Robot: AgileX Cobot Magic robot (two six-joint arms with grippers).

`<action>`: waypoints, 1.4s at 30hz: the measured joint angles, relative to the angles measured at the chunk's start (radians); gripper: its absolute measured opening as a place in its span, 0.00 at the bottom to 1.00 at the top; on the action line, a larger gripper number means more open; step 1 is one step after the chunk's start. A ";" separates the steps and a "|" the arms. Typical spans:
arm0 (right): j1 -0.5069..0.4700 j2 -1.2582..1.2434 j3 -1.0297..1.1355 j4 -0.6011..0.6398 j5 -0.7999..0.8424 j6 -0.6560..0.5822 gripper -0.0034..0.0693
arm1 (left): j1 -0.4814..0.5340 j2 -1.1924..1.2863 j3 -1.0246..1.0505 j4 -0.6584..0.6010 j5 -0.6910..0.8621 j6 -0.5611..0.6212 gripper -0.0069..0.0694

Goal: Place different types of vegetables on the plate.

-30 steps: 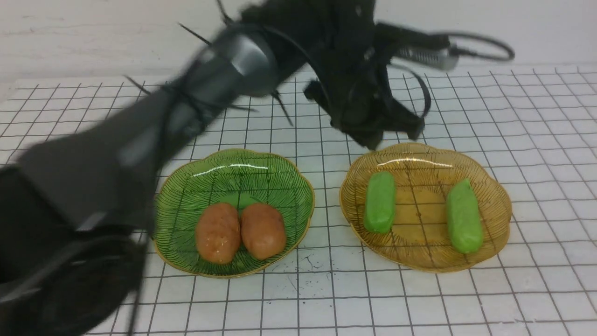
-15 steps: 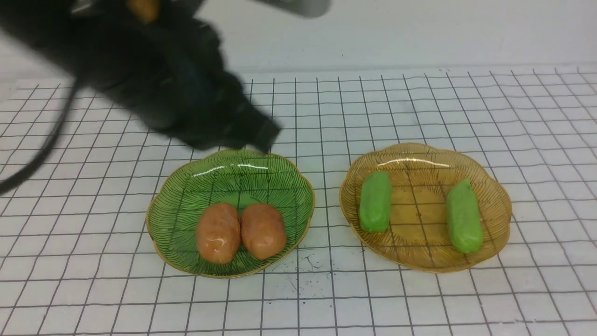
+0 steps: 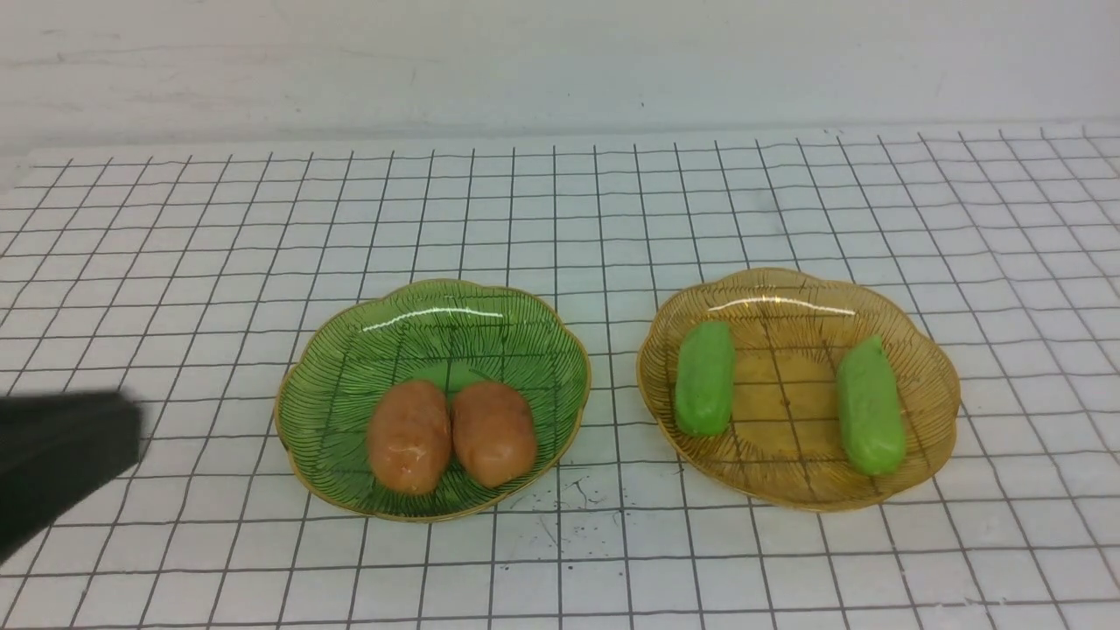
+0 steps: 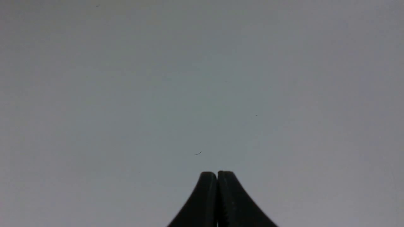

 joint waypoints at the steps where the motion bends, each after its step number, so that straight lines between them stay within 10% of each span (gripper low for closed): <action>1: 0.000 0.000 0.000 0.000 0.000 0.000 0.03 | 0.000 -0.054 0.014 0.000 0.000 0.000 0.08; 7: -0.001 0.000 0.001 0.000 0.006 0.001 0.03 | 0.000 -0.442 0.043 0.004 0.041 0.003 0.08; 23: -0.011 -0.001 0.001 -0.002 0.001 0.001 0.03 | 0.052 -0.374 0.173 0.038 -0.287 0.060 0.08; 42: -0.011 -0.001 0.001 -0.002 0.003 0.001 0.03 | 0.607 -0.438 0.847 -0.147 -0.422 0.222 0.08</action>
